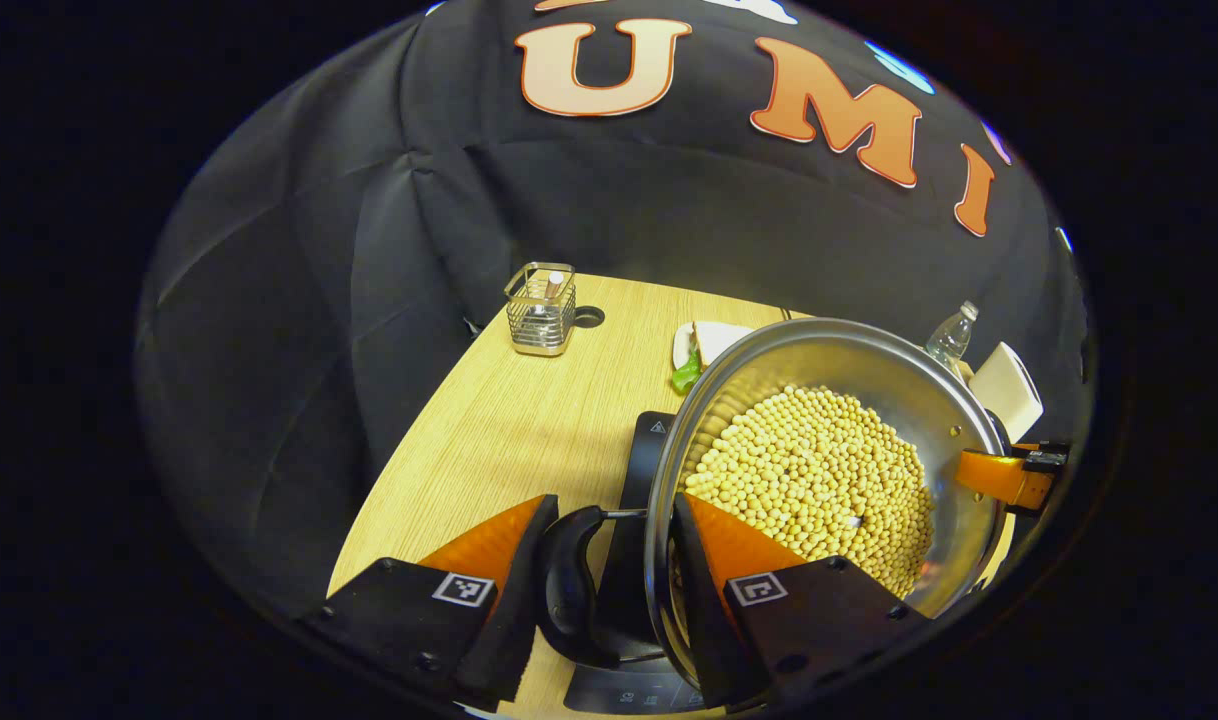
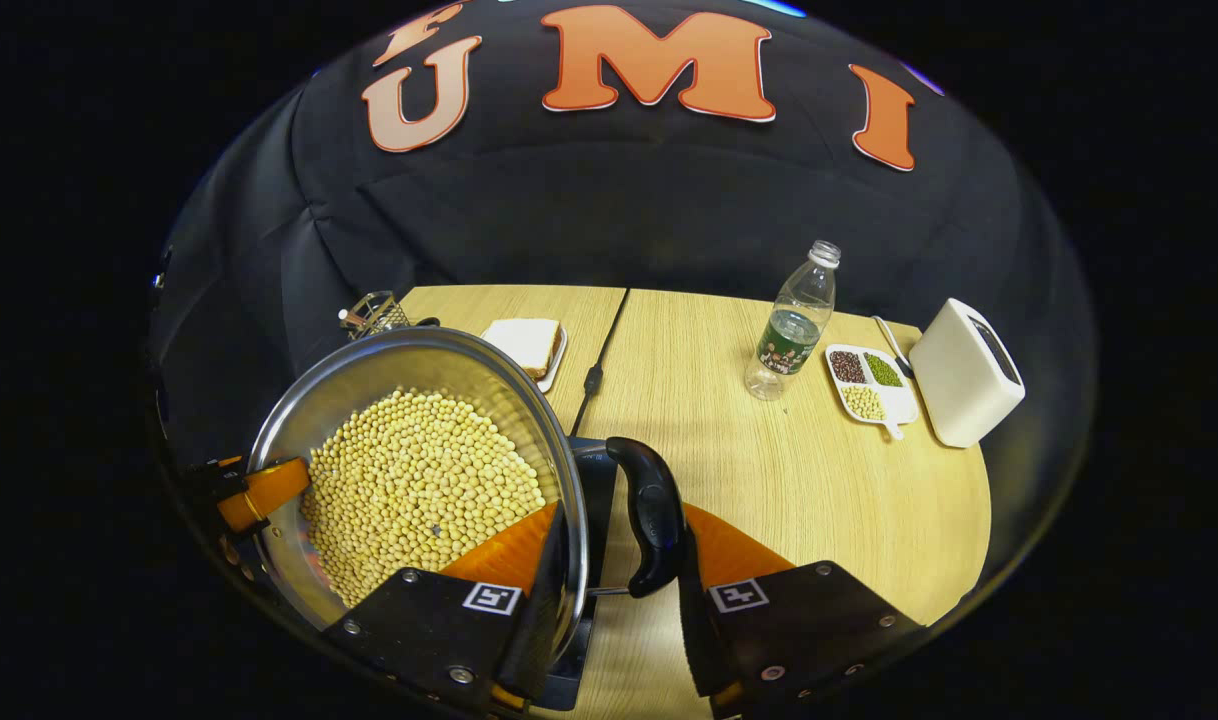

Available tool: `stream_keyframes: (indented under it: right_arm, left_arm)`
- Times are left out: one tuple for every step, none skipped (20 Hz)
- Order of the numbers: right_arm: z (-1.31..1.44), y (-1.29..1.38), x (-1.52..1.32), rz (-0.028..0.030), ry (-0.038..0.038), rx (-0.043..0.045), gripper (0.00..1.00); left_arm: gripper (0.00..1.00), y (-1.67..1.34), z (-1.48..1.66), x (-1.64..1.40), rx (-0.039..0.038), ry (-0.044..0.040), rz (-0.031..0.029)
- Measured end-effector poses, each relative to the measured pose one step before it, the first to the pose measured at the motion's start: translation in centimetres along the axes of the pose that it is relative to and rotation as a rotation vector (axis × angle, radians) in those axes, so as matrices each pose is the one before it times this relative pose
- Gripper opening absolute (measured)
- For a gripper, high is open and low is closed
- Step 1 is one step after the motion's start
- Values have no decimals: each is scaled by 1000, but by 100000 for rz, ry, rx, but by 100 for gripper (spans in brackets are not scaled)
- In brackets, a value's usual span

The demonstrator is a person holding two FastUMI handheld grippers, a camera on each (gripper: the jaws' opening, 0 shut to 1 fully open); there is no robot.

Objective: First push the handle of the pot to place it horizontally, then grasp the pot with both hands and set it on the induction cooktop.

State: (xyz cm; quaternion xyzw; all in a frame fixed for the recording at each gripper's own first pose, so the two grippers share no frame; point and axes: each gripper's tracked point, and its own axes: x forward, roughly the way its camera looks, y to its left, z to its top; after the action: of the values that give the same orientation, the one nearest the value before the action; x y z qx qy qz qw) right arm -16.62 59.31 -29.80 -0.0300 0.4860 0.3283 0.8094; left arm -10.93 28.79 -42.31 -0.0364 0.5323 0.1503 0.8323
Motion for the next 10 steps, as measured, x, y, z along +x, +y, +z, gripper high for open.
stream_keyframes:
  right_arm:
    - [-118, 105, 435, -215, 669, -147, 54]
    - [-163, 9, 360, -196, 727, 304, 54]
    - [-111, 48, 487, 167, 666, 26, 50]
    - [-297, 204, 425, 352, 720, -368, 54]
    - [-188, -4, 426, 44, 790, 104, 54]
    - [-202, -78, 320, -259, 911, 402, 54]
    - [-181, 11, 384, -319, 893, -24, 54]
    - [-22, -22, 126, -247, 431, 283, 54]
    - [-108, 49, 207, 34, 205, 221, 54]
    - [-44, -28, 152, -29, 173, 346, 54]
  left_arm:
    - [70, -539, -174, 874, 906, 58, 303]
    - [70, -728, -561, 470, 258, 576, 130]
    - [70, -356, -38, 519, -229, 597, 76]
    - [71, -196, -25, 387, -266, 832, 17]
    - [71, -237, -85, 275, -19, 560, 0]
    - [70, 121, -31, -174, 251, 891, 87]
    - [71, -17, 253, -56, 574, 664, 68]
    - [71, 209, 261, -129, 487, 426, 16]
    - [70, 124, 216, -68, 286, 109, -27]
    - [70, -9, -73, -71, 81, -53, -175]
